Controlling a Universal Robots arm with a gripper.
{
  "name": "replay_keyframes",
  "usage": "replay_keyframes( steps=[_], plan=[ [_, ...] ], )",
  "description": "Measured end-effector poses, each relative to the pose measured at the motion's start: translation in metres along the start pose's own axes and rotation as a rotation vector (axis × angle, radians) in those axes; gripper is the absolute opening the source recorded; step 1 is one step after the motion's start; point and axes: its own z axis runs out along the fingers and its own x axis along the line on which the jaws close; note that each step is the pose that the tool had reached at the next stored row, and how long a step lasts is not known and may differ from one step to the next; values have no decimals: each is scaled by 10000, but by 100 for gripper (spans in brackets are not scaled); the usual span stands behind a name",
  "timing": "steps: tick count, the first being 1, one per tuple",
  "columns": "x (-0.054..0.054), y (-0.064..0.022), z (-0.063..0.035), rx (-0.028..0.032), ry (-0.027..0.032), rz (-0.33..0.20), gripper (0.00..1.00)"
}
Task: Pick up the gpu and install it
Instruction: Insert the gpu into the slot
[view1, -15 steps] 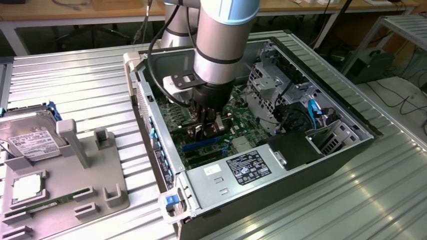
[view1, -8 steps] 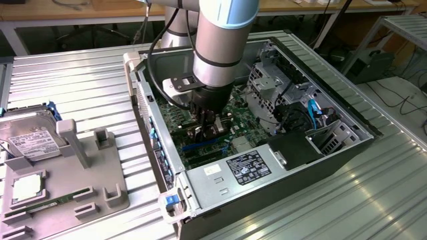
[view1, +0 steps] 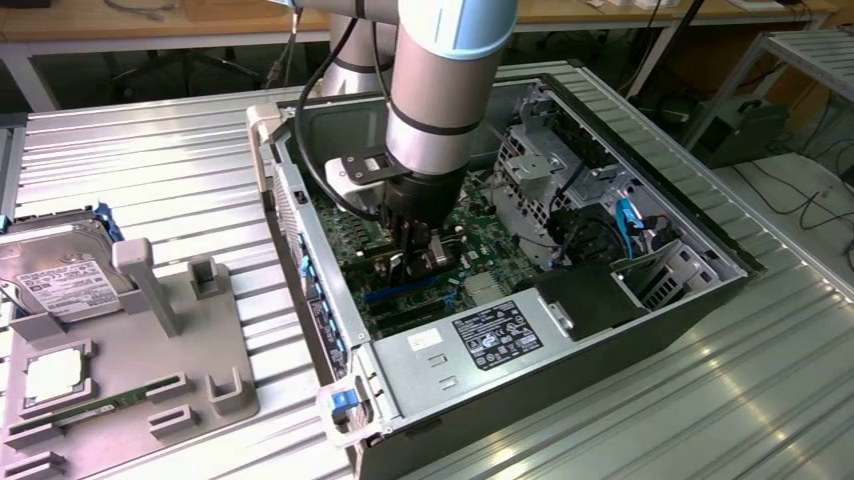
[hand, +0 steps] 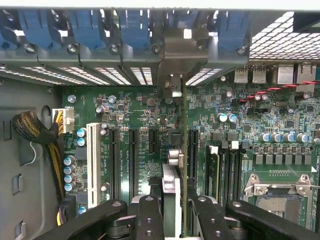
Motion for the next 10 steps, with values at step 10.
replay_keyframes(
  steps=[10],
  plan=[
    [0, 1, 26, -12, 3, 1, 28]
  ],
)
